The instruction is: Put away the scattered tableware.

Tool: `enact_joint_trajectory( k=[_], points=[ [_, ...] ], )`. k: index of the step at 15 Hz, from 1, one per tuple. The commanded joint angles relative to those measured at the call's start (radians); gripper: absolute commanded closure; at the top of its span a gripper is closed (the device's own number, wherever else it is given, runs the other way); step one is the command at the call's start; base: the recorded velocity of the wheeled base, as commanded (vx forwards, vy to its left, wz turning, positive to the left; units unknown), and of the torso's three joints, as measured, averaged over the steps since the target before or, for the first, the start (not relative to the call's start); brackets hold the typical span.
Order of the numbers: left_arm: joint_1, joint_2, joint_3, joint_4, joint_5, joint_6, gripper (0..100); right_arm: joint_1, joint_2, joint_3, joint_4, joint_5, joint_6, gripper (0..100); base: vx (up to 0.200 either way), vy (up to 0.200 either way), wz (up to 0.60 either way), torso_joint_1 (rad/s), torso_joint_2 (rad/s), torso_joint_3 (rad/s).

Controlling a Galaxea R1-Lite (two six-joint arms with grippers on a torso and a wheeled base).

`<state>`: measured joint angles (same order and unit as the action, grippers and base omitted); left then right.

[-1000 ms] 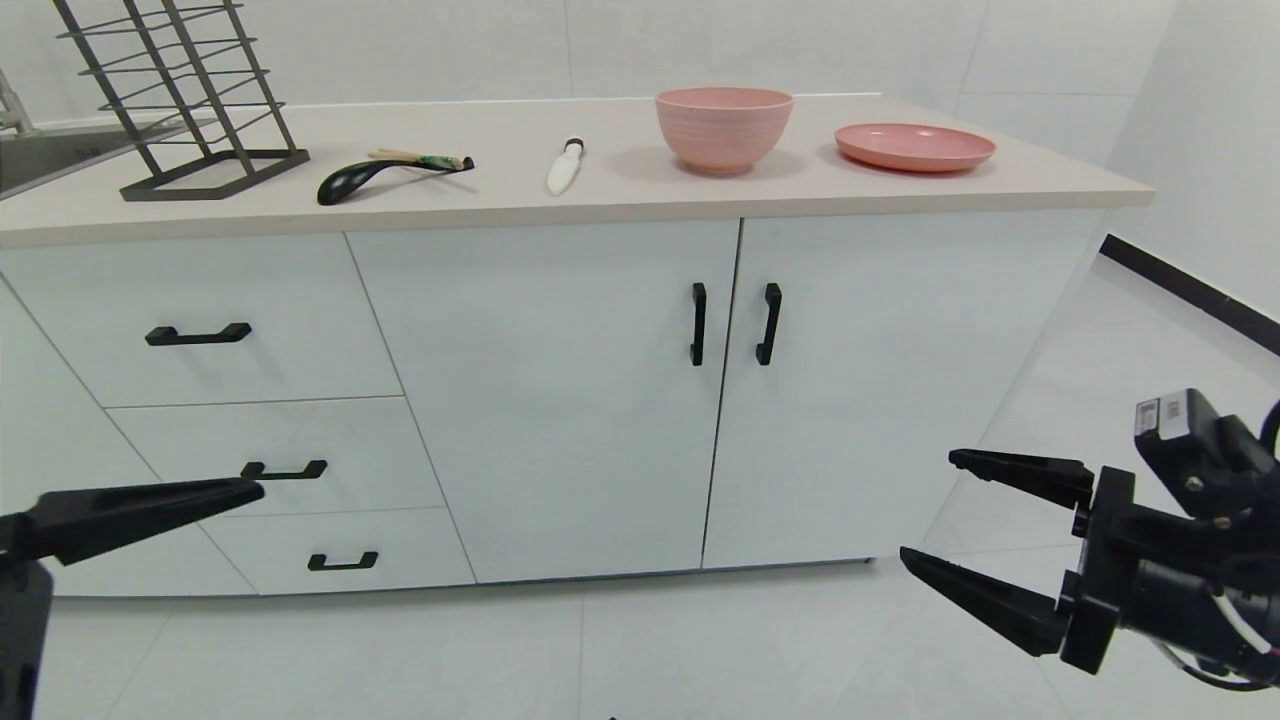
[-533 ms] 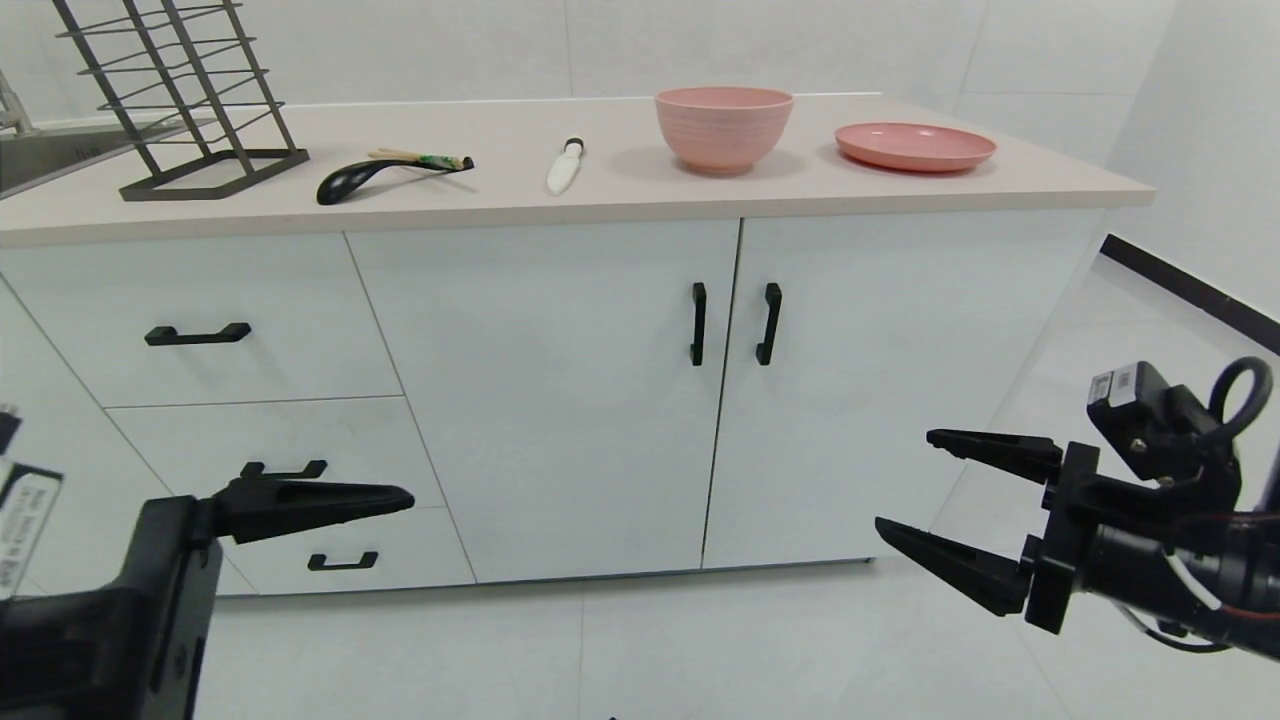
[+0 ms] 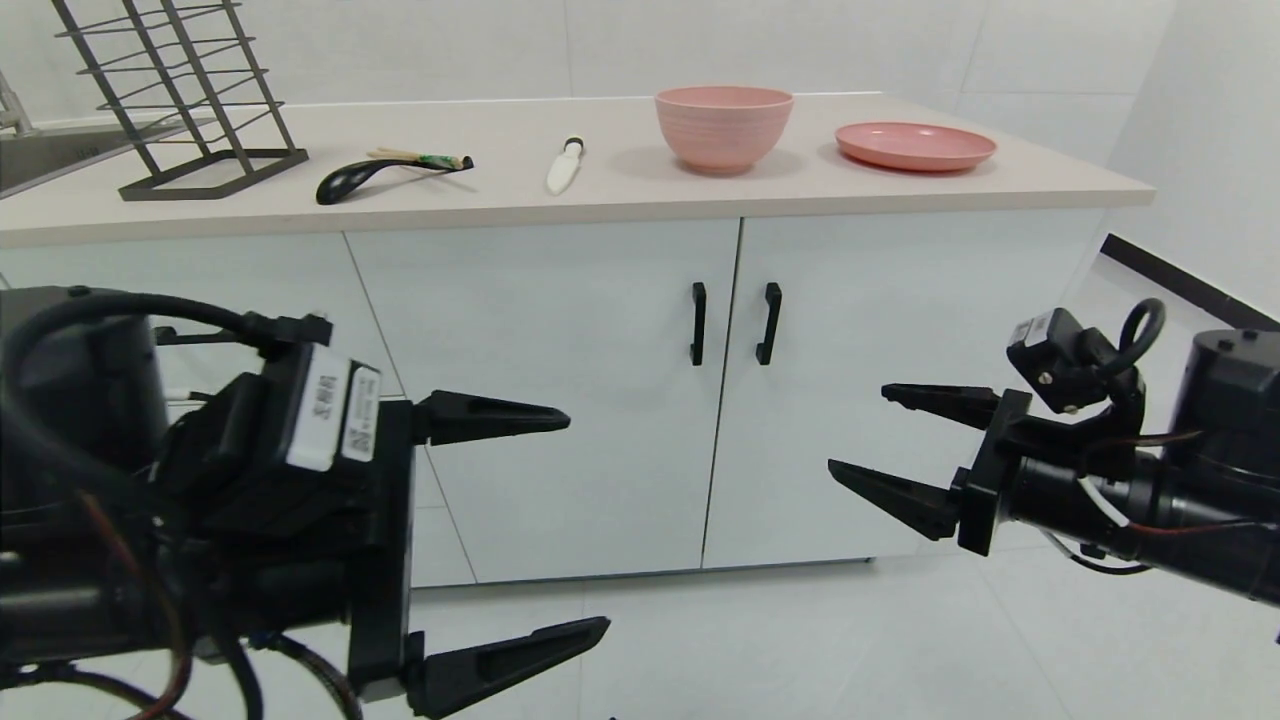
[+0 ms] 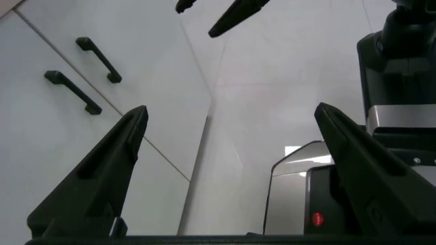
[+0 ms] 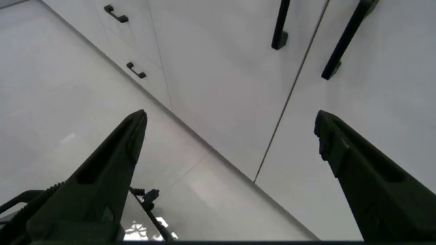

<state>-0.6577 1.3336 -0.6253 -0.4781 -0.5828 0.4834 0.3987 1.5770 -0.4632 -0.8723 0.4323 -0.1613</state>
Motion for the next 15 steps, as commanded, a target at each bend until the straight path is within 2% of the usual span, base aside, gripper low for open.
enact_joint_trajectory(
  k=[1,2,5,7,8,10,11,12,13,14,15],
  points=[
    [-0.010,0.090,-0.013,-0.020,0.001,-0.009,0,-0.001,0.049,-0.020,0.000,0.014,-0.003,0,0.000,0.000,0.00,0.000,0.00,0.000],
    [-0.010,0.091,-0.014,-0.022,0.001,-0.012,0,-0.001,0.066,-0.034,-0.011,0.019,-0.003,0,0.000,0.000,0.00,0.000,0.00,0.000],
    [-0.005,0.084,-0.004,-0.020,0.006,-0.014,0,-0.011,0.176,-0.051,-0.168,0.149,-0.043,0,0.000,0.000,0.00,0.000,0.00,0.000],
    [-0.005,0.085,-0.011,-0.022,0.006,-0.016,0,-0.021,0.221,-0.081,-0.177,0.148,-0.043,0,0.000,0.000,0.00,0.000,0.00,0.000],
    [-0.005,0.087,-0.017,-0.024,0.006,-0.031,0,-0.032,0.236,-0.112,-0.177,0.148,-0.043,0,0.000,0.000,0.00,0.000,0.00,0.000],
    [-0.010,0.088,-0.039,-0.056,0.006,-0.088,0,-0.049,0.274,-0.183,-0.177,0.148,-0.043,0,0.000,0.000,0.00,0.000,0.00,0.000],
    [-0.014,0.090,-0.068,-0.071,0.008,-0.137,0,-0.057,0.302,-0.213,-0.178,0.149,-0.044,0,0.000,0.000,0.00,0.000,0.00,0.000],
    [-0.014,0.090,-0.068,-0.071,0.008,-0.137,0,-0.057,0.302,-0.213,-0.178,0.149,-0.044,0,0.000,0.000,0.00,0.000,0.00,0.000],
    [-0.013,0.104,-0.117,-0.076,0.006,-0.213,0,-0.058,0.373,-0.249,-0.203,0.157,-0.044,0,0.000,0.000,0.00,0.000,0.00,0.000],
    [-0.011,0.113,-0.119,-0.085,0.004,-0.227,0,-0.058,0.403,-0.253,-0.215,0.155,-0.043,0,0.000,0.000,0.00,0.000,0.00,0.000],
    [-0.010,0.131,-0.114,-0.105,0.003,-0.226,0,-0.061,0.432,-0.273,-0.231,0.154,-0.041,0,0.000,0.000,0.00,0.000,0.00,0.000]
  ],
)
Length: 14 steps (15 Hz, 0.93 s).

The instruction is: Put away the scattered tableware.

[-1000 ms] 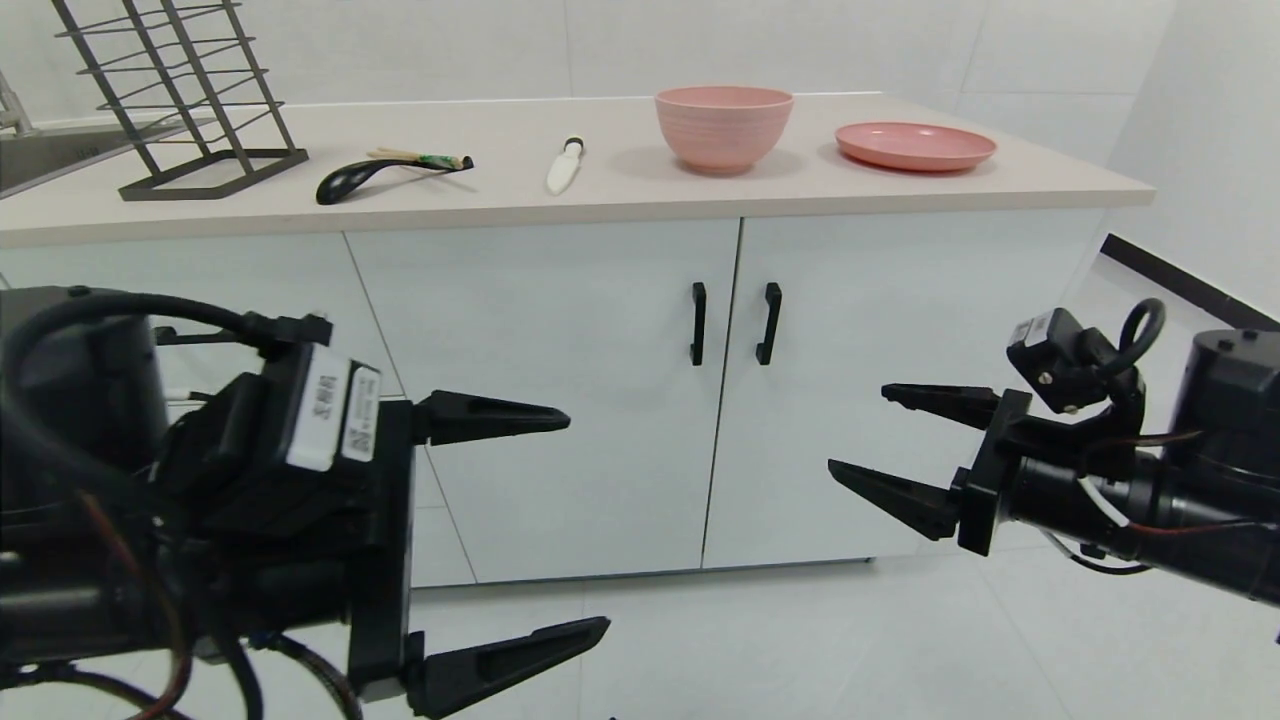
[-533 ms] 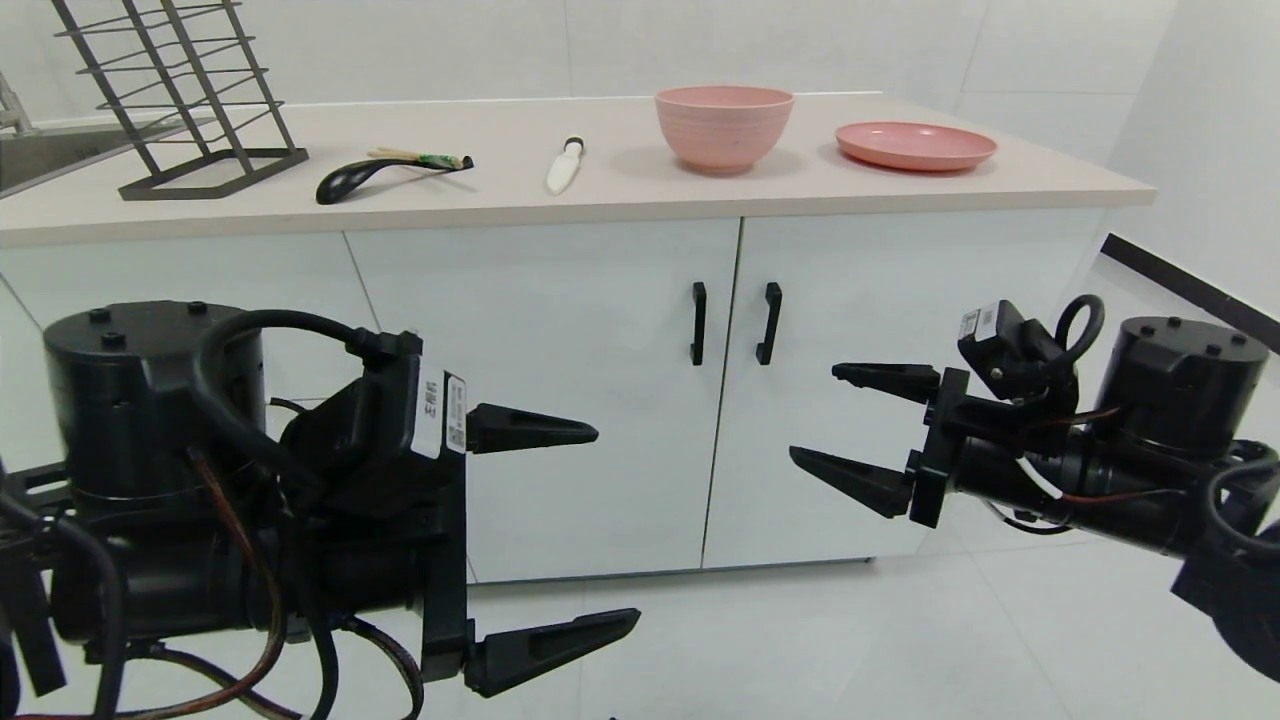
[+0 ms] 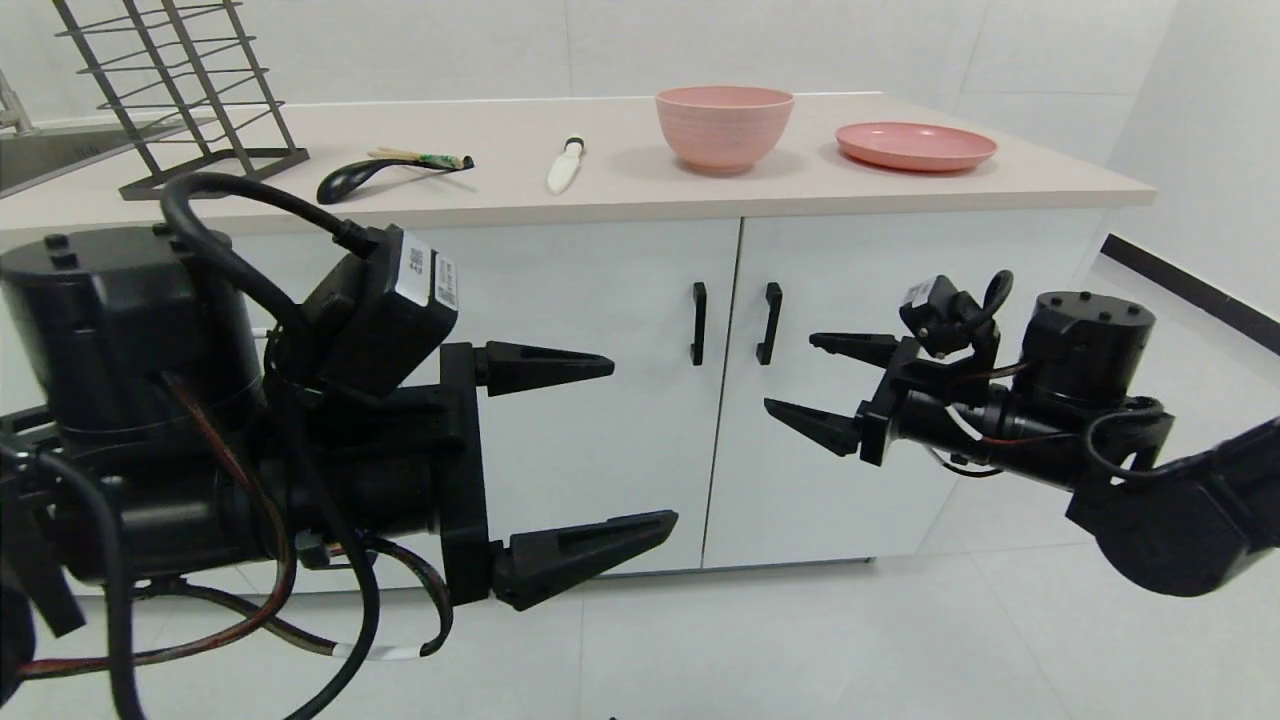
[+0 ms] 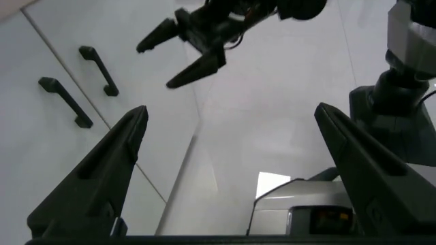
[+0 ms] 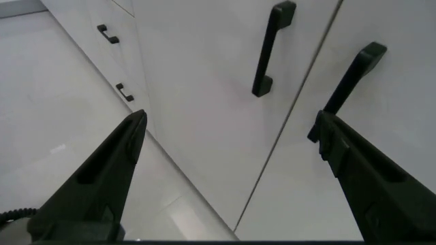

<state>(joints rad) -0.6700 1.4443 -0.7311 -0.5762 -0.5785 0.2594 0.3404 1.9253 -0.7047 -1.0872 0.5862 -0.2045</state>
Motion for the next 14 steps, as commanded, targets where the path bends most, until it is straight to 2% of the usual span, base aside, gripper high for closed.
enact_joint_trajectory(
  k=[1,4,7,9,12,14],
  points=[
    [0.001,0.036,-0.007,-0.037,-0.003,0.000,0,-0.014,0.109,-0.055,-0.025,-0.003,0.004,0,0.000,0.000,0.00,0.000,0.00,0.000],
    [0.001,0.096,-0.008,-0.128,-0.006,0.006,0,-0.055,0.158,-0.101,-0.036,0.003,0.002,0,0.000,0.000,0.00,0.000,0.00,0.000],
    [-0.006,0.128,-0.021,-0.137,-0.006,0.009,0,-0.087,0.230,-0.159,-0.103,0.034,0.007,0,0.000,0.000,0.00,0.000,0.00,0.000],
    [-0.006,0.156,-0.024,-0.159,-0.004,0.011,0,-0.083,0.268,-0.190,-0.152,0.046,0.011,0,0.000,0.000,0.00,0.000,0.00,0.000],
    [-0.017,0.212,-0.030,-0.251,-0.006,0.006,0,-0.060,0.305,-0.231,-0.161,0.046,0.013,0,0.000,0.000,0.00,0.000,0.00,0.000],
    [-0.017,0.228,-0.031,-0.268,-0.006,0.006,0,-0.057,0.322,-0.266,-0.161,0.047,0.014,0,0.000,0.000,0.00,0.000,0.00,0.000]
  ],
)
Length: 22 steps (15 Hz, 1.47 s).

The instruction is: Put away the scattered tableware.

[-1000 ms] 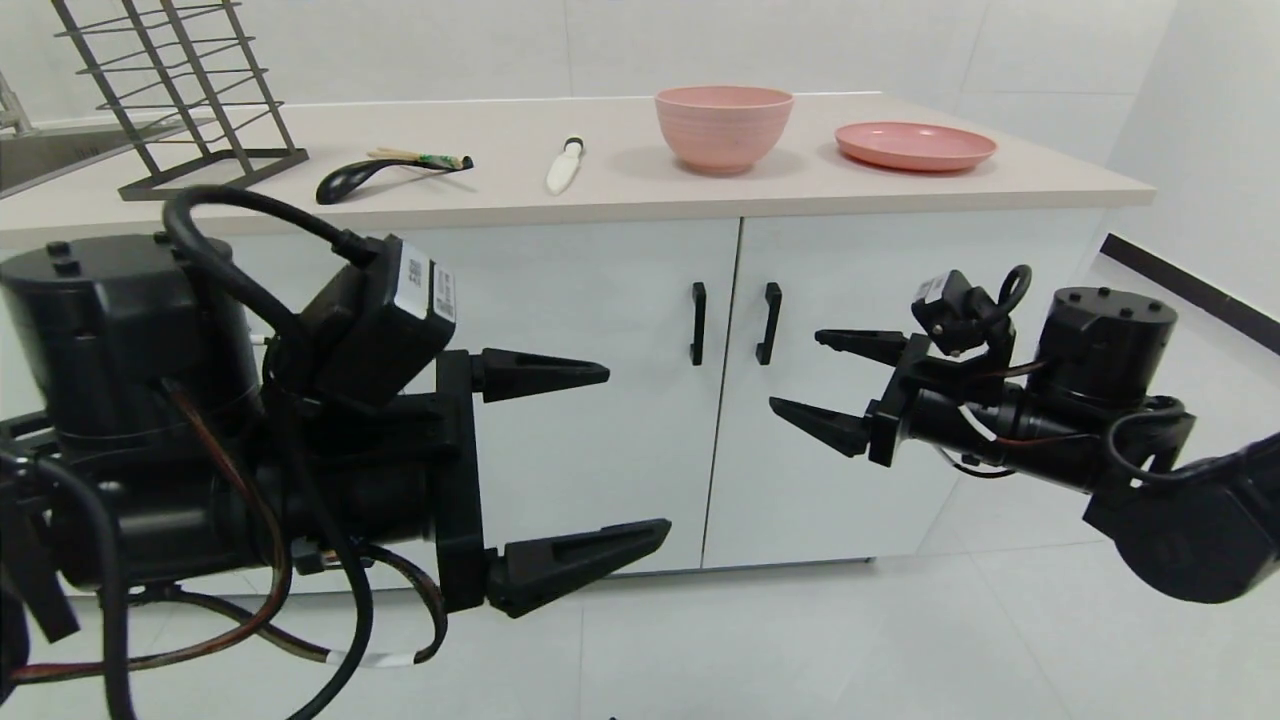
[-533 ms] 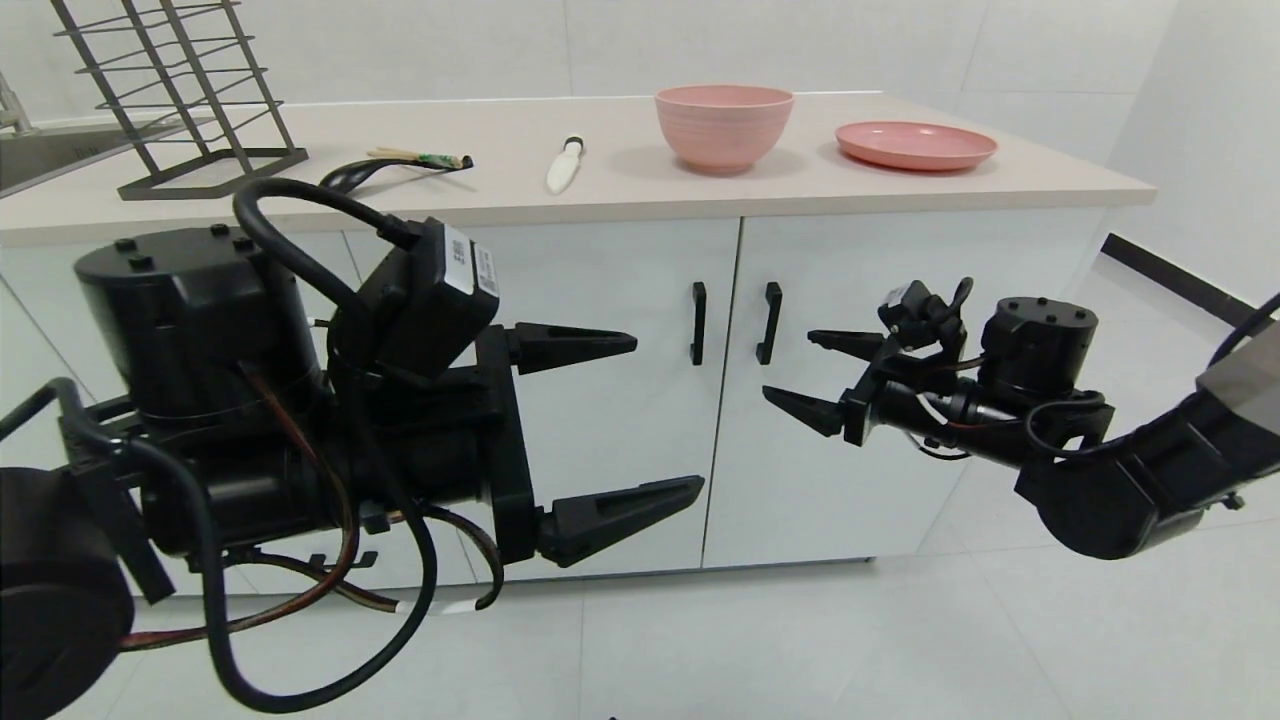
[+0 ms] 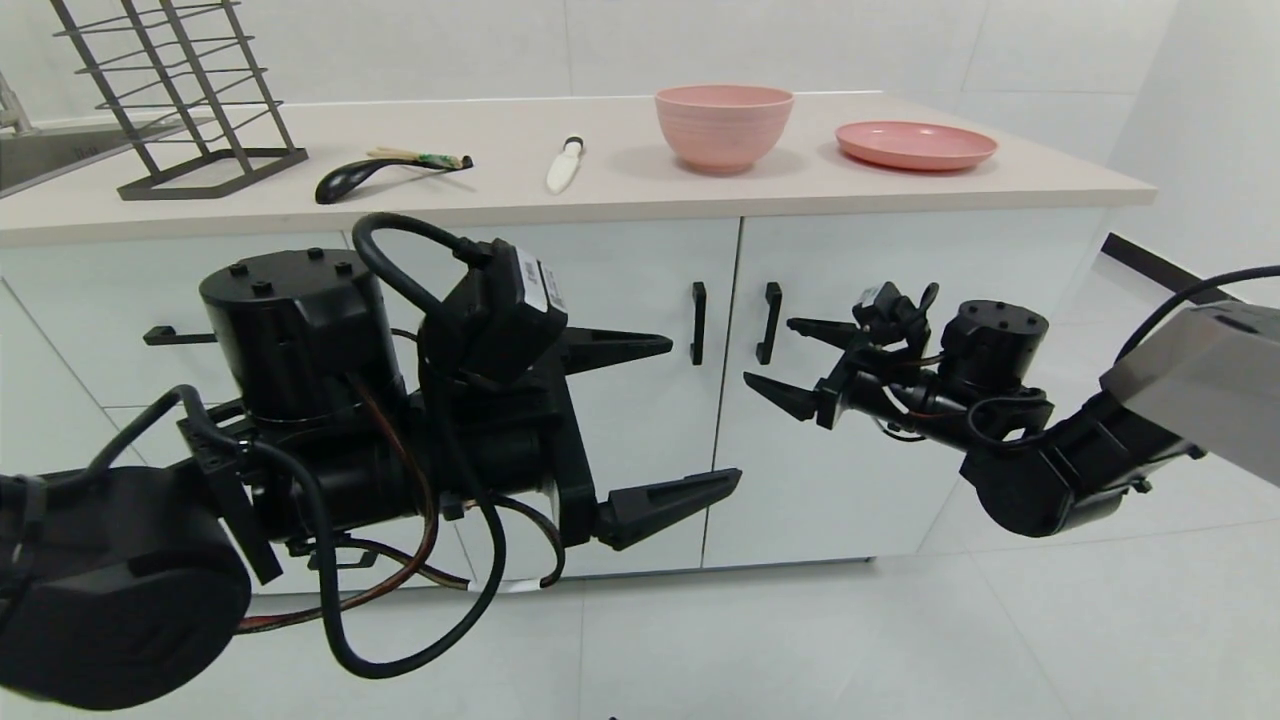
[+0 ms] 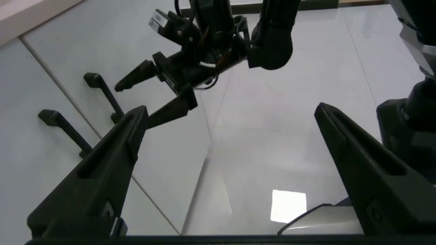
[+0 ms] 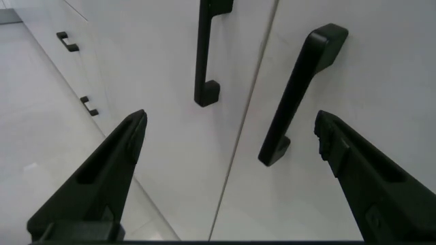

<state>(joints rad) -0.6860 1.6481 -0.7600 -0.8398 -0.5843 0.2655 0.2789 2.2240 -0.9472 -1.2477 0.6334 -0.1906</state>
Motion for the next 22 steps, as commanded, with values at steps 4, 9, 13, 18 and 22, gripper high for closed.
enact_joint_trajectory(
  k=[4,9,13,18,22],
  points=[
    [-0.003,0.039,-0.048,-0.004,0.000,0.001,0,0.005,0.066,-0.090,-0.001,0.002,0.007,0,0.000,0.000,0.00,0.000,0.00,0.000],
    [-0.003,0.047,-0.068,-0.004,0.004,-0.002,0,0.022,0.077,-0.104,-0.015,0.032,0.030,0,0.000,0.000,0.00,0.000,0.00,0.000],
    [-0.001,0.062,-0.093,-0.004,0.004,-0.006,0,0.023,0.078,-0.097,-0.041,0.097,0.030,0,0.000,0.000,0.00,0.000,0.00,0.000],
    [-0.001,0.111,-0.150,-0.005,0.006,-0.008,0,0.025,0.026,0.036,-0.076,0.167,0.028,0,0.000,0.000,0.00,0.000,0.00,0.000],
    [-0.001,0.150,-0.170,-0.005,0.009,-0.008,0,0.011,-0.096,0.288,-0.177,0.207,0.031,0,0.000,0.000,0.00,0.000,0.00,0.000]
  ],
)
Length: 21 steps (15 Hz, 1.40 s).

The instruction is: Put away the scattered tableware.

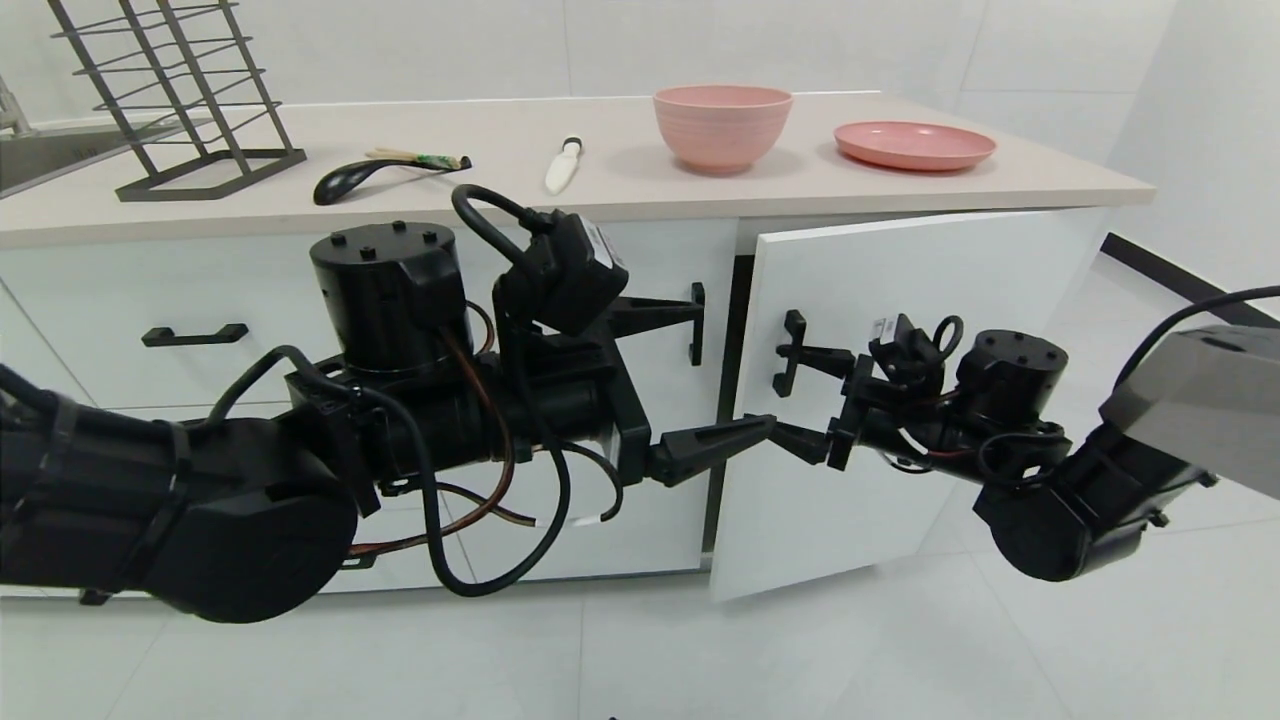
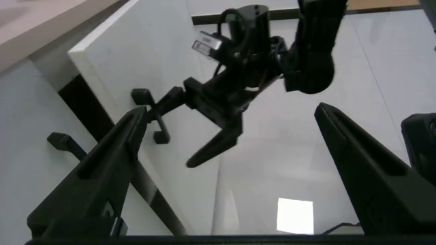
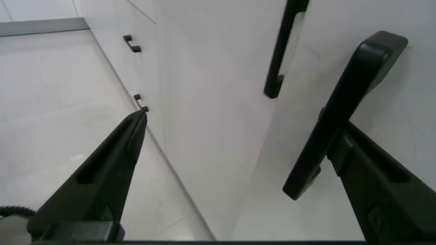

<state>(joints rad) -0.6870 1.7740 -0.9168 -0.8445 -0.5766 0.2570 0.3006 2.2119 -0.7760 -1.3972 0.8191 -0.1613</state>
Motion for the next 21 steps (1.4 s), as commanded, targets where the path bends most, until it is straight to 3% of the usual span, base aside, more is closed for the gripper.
enact_joint_trajectory(
  k=[1,5,12,14,15,16,18,21],
  points=[
    [0.000,0.038,-0.027,-0.001,0.003,0.001,0,-0.018,-0.106,0.150,-0.046,0.034,0.009,0,0.000,0.000,0.00,0.000,0.00,0.000],
    [-0.019,0.122,-0.123,-0.001,0.003,0.001,0,-0.029,-0.190,0.270,-0.151,0.061,0.109,0,0.000,0.000,0.00,0.000,0.00,0.000],
    [-0.068,0.297,-0.294,-0.053,0.004,-0.018,0,-0.071,-0.232,0.411,-0.174,0.110,0.103,0,0.000,0.000,0.00,0.000,0.00,0.000],
    [-0.092,0.321,-0.297,-0.081,0.021,-0.025,0,-0.069,-0.235,0.423,-0.174,0.110,0.100,0,0.000,0.000,0.00,0.000,0.00,0.000],
    [-0.114,0.341,-0.327,-0.097,0.030,-0.059,0,-0.066,-0.233,0.423,-0.174,0.110,0.100,0,0.000,0.000,0.00,0.000,0.00,0.000],
    [-0.117,0.370,-0.370,-0.102,0.041,-0.068,0,-0.064,-0.233,0.423,-0.174,0.110,0.098,0,0.000,0.000,0.00,0.000,0.00,0.000],
    [-0.131,0.406,-0.436,-0.102,0.041,-0.070,0,-0.061,-0.230,0.422,-0.174,0.109,0.095,0,0.000,0.000,0.00,0.000,0.00,0.000],
    [-0.174,0.430,-0.450,-0.102,0.040,-0.078,0,-0.069,-0.204,0.406,-0.174,0.103,0.077,0,0.000,0.000,0.00,0.000,0.00,0.000]
  ],
)
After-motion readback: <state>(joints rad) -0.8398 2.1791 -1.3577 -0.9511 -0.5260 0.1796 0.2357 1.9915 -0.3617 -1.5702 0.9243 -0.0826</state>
